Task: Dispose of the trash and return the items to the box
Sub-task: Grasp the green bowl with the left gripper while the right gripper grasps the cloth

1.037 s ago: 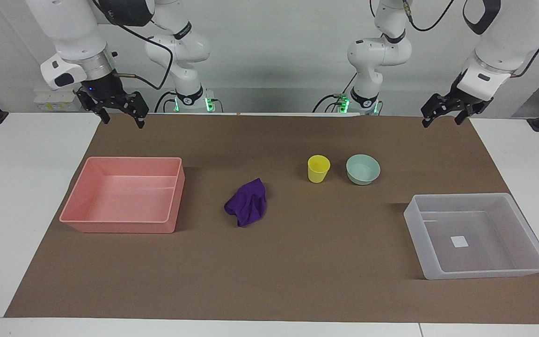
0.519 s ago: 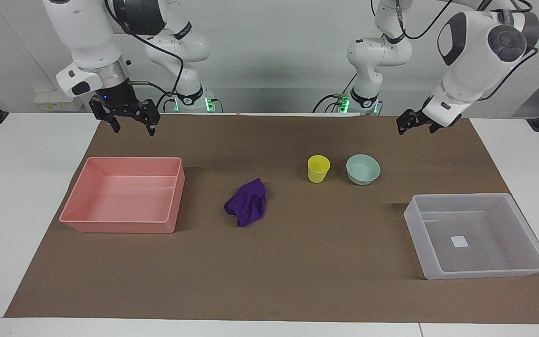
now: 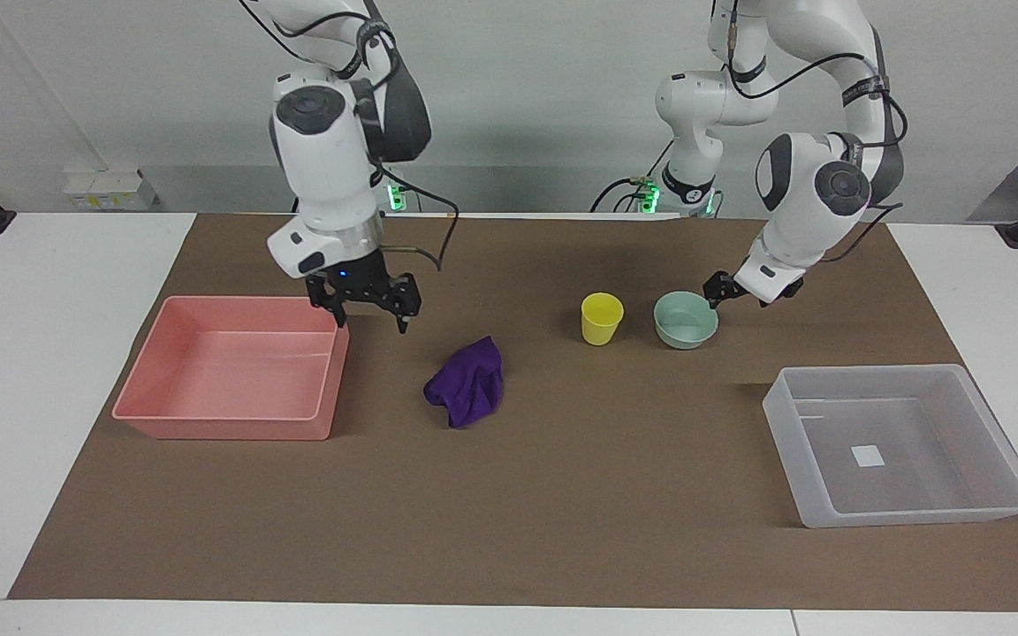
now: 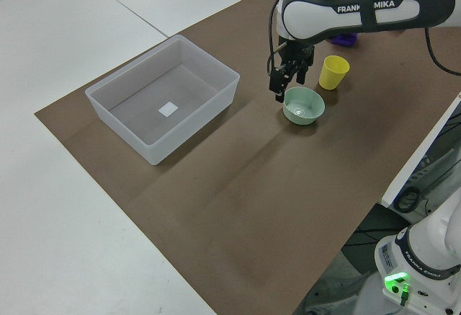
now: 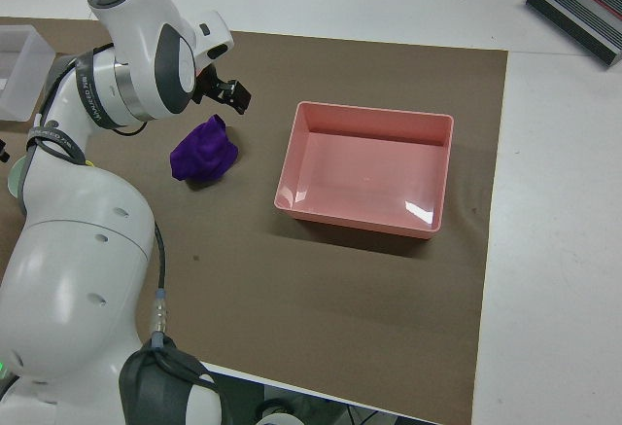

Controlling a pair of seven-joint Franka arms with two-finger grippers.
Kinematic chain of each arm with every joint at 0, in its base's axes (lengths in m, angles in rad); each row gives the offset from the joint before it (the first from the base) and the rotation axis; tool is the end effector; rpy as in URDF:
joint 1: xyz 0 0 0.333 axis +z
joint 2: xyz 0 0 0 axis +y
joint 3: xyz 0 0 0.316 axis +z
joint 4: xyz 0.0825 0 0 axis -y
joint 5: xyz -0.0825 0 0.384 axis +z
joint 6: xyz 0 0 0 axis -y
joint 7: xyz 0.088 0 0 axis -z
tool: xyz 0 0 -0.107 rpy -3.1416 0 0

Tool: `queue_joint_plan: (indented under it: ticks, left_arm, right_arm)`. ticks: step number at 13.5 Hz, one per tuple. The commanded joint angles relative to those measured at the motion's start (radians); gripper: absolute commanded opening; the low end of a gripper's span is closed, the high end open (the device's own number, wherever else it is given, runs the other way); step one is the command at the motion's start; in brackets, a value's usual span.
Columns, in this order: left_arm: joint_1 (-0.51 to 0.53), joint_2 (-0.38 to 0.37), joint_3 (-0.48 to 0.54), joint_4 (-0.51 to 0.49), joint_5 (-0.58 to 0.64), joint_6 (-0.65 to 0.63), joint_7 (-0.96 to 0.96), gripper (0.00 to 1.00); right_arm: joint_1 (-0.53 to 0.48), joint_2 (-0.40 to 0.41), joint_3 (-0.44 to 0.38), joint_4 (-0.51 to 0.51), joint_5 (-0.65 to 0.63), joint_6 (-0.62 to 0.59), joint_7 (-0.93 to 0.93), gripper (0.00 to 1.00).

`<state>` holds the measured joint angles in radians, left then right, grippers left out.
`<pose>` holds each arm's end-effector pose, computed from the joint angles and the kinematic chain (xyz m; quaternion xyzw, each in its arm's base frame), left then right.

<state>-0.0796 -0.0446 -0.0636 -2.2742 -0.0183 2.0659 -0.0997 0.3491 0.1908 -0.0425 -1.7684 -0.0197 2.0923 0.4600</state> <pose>0.4867 -0.0712 0.3626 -0.9965 0.0165 0.0819 0.0037 0.5995 0.1904 0.4643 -0.9951 0.0715 -0.0665 0.0130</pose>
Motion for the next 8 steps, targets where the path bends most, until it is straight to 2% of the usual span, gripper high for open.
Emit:
queue_joint_plan:
  ticks: [1,2,3,4,6,8]
  left_arm:
    - [-0.040,-0.029,0.011,-0.135,0.000,0.143,0.006,1.00]
    - [-0.046,-0.009,0.011,-0.140,-0.002,0.164,0.006,1.00]
    - [-0.048,-0.003,0.011,-0.140,0.000,0.168,0.006,0.78]
    - [-0.048,-0.001,0.011,-0.140,0.000,0.168,0.006,0.52]
    - [-0.046,0.003,0.011,-0.139,0.000,0.168,0.005,0.23]
    - [-0.046,0.009,0.011,-0.137,-0.002,0.165,0.005,0.08]
  right_arm:
    - [0.043,0.097,0.000,0.012,0.015,0.130,0.060,1.00]
    - [0.063,0.123,0.001,0.012,0.023,0.168,0.066,1.00]
    - [0.080,0.146,0.001,0.012,0.035,0.193,0.068,1.00]
    - [0.088,0.169,0.001,0.006,0.037,0.221,0.062,1.00]
    - [0.106,0.200,0.000,-0.011,0.037,0.251,0.052,1.00]
    - [0.105,0.200,0.001,-0.054,0.037,0.281,0.014,1.00]
